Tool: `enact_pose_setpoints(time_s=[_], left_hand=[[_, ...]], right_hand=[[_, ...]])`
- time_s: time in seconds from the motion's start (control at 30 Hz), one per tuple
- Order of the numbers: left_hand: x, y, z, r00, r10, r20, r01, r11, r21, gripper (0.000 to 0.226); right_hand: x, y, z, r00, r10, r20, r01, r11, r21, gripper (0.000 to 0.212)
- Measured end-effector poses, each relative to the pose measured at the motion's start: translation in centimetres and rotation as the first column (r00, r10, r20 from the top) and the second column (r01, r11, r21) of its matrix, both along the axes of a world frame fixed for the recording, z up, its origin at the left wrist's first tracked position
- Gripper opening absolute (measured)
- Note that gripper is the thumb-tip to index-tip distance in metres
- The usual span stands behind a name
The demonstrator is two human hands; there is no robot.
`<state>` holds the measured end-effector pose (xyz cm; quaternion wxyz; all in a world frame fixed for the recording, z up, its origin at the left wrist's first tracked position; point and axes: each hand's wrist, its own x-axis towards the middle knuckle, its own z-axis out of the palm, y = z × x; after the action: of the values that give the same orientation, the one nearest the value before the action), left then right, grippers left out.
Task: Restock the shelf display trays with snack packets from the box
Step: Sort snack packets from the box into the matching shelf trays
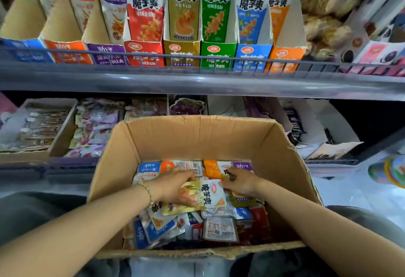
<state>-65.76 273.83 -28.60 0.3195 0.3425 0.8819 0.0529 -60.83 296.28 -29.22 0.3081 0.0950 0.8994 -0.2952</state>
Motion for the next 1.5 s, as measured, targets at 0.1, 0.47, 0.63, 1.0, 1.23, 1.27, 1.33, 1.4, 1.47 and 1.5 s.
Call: enact_pose_setpoints(time_s=[0.1,0.47,0.63,1.0,1.23,1.27,1.33,1.4,1.47,1.5], left_hand=[[-0.5,-0.4,1.9,0.993,0.077,0.085,-0.080,0.996,0.032,0.040],[0.5,-7.0,10.9,0.590,0.411,0.695,-0.804,0.376,0.460,0.025],[1.4,-7.5,11.3,0.540,0.469,0.699,-0.840,0.245,0.485,0.034],[2.4,-8.6,12.4,0.552,0.451,0.701,-0.832,0.237,0.503,0.029],[1.9,-13.2,13.4,0.437,0.228,0.870,-0.885,-0.064,0.461,0.036],[2.1,-13.3,13.3,0.422,0.219,0.880,-0.890,-0.084,0.448,0.036],[2.2,-13.4,13.3,0.407,0.219,0.887,-0.893,-0.110,0.437,0.029],[2.2,-13.5,13.5,0.396,0.213,0.893,-0.894,-0.133,0.428,0.023],[2.0,-13.4,13.6,0.374,0.193,0.907,-0.900,-0.161,0.405,0.026],[2.0,-13.4,13.8,0.368,0.188,0.911,-0.901,-0.172,0.399,0.027]], right_hand=[[0.2,-0.5,0.3,0.994,-0.107,0.000,0.105,0.969,-0.222,0.045],[0.5,-0.2,-0.5,0.990,-0.143,0.016,0.144,0.980,-0.134,0.064],[0.1,-1.6,5.2,0.971,-0.215,-0.107,0.154,0.899,-0.409,0.011],[-2.2,-11.9,11.9,0.888,-0.395,-0.234,0.092,0.654,-0.751,0.032],[-1.3,-12.3,1.1,0.989,0.142,-0.029,-0.145,0.970,-0.193,0.023],[-1.4,-12.9,0.0,0.983,0.175,-0.052,-0.180,0.978,-0.110,0.034],[-2.0,-14.2,-0.8,0.956,0.292,-0.023,-0.286,0.948,0.141,0.050],[-2.4,-15.4,-0.5,0.940,0.329,0.086,-0.340,0.897,0.282,0.056],[-2.5,-15.8,0.0,0.948,0.287,0.135,-0.313,0.917,0.246,0.052],[-2.4,-15.5,0.2,0.969,0.220,0.117,-0.236,0.959,0.155,0.046]])
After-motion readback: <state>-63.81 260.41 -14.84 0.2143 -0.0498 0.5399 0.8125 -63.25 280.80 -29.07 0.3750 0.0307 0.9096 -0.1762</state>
